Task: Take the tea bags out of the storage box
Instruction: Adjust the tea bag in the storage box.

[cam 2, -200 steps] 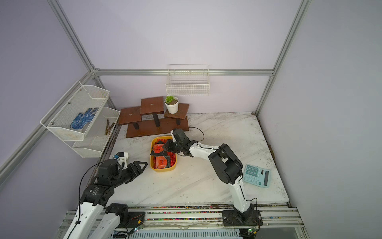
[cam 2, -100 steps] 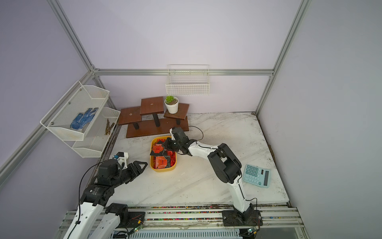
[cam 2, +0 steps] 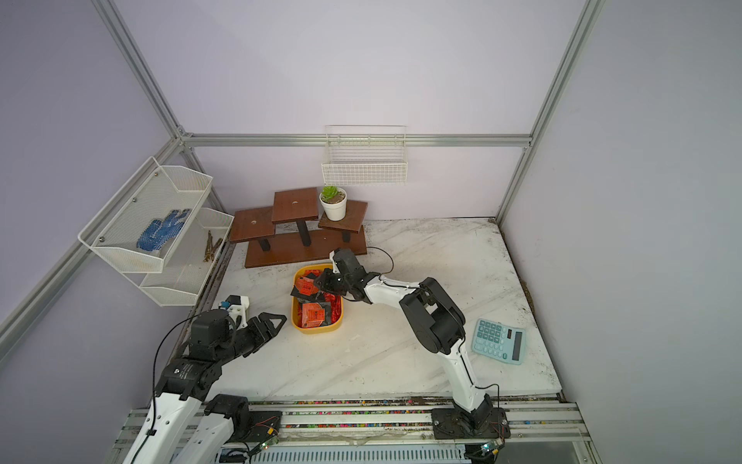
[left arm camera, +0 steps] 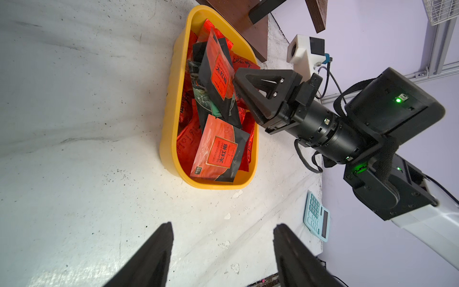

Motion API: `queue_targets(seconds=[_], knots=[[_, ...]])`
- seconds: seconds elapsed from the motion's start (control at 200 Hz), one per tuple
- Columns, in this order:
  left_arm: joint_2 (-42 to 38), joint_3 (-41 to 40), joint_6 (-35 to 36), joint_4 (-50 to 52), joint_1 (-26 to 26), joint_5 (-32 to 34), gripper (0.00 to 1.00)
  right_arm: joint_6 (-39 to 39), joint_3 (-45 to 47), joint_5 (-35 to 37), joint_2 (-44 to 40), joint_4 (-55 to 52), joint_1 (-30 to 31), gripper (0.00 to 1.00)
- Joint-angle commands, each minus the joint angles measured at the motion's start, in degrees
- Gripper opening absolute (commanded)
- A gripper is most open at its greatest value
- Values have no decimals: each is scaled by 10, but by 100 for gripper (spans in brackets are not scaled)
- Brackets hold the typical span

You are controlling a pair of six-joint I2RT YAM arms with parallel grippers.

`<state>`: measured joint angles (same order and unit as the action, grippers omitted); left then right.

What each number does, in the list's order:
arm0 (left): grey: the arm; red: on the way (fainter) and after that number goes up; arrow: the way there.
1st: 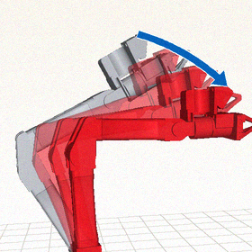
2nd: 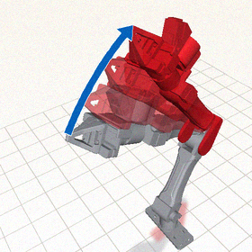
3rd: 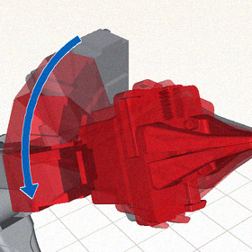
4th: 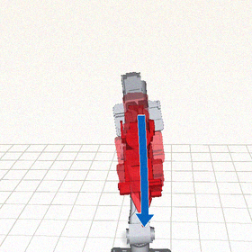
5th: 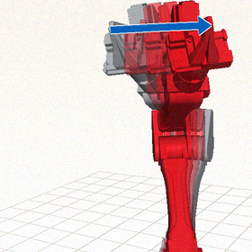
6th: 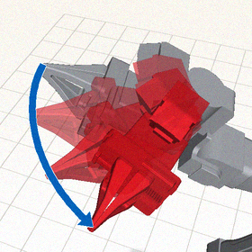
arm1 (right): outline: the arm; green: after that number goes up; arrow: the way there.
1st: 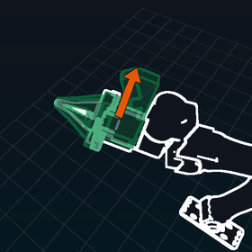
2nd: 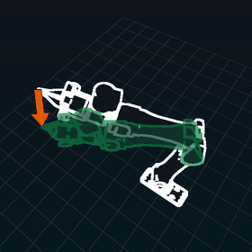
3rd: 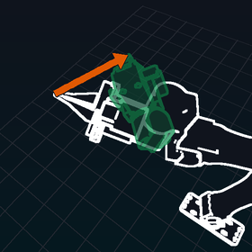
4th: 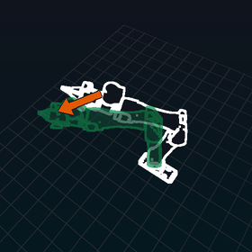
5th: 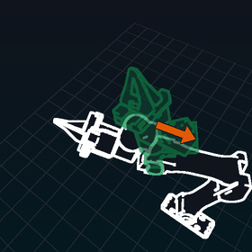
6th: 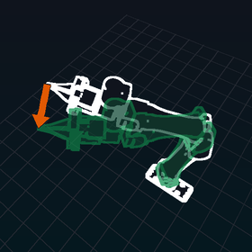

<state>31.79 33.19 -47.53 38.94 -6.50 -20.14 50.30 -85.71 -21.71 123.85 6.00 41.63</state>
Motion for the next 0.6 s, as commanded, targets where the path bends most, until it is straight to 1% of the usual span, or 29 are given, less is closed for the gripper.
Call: queue_targets(seconds=[0.0,0.465,0.595], knots=[[-5,15,-5,-4,-1,4,68,-13,9,12,-28,2,2,26],[-9,14,-8,-3,-2,5,68,-16,25,21,-41,-3,2,34],[-9,12,-9,-3,-2,5,68,-12,22,7,-33,11,2,34]])
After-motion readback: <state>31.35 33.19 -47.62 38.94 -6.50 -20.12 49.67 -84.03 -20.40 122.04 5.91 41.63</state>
